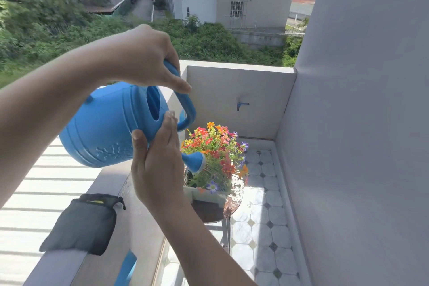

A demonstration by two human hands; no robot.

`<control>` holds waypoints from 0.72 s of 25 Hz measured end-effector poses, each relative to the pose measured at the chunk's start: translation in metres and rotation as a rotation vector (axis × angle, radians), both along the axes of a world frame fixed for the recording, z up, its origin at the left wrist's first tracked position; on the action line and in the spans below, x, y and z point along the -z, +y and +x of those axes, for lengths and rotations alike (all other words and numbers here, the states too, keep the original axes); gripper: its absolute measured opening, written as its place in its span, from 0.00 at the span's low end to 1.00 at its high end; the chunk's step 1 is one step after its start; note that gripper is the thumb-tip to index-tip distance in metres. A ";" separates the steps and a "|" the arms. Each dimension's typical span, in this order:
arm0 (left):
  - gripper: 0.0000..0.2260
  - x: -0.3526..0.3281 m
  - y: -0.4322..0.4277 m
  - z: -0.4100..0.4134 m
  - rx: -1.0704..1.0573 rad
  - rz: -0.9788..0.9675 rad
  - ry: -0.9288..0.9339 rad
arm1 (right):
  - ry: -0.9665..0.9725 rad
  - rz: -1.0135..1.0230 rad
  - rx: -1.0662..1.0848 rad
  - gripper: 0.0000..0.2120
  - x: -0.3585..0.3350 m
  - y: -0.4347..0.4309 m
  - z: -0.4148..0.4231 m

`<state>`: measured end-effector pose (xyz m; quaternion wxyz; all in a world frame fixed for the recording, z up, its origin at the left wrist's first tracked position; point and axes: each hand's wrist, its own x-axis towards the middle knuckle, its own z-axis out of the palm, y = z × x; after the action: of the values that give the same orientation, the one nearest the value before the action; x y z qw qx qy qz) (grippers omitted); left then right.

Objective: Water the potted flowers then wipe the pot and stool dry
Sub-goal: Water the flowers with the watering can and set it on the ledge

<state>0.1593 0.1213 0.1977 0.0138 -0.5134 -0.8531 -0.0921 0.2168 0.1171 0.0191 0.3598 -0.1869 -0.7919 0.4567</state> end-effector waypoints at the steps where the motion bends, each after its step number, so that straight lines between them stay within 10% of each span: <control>1: 0.14 0.001 0.002 0.001 0.008 0.005 -0.011 | 0.002 0.009 0.023 0.39 0.001 0.002 0.001; 18: 0.15 0.014 0.015 0.001 0.014 -0.023 -0.006 | -0.001 -0.033 0.008 0.38 0.013 0.008 0.008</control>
<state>0.1605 0.1359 0.1834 0.0047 -0.5191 -0.8506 -0.0837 0.2246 0.1247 0.0064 0.3581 -0.1964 -0.7836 0.4681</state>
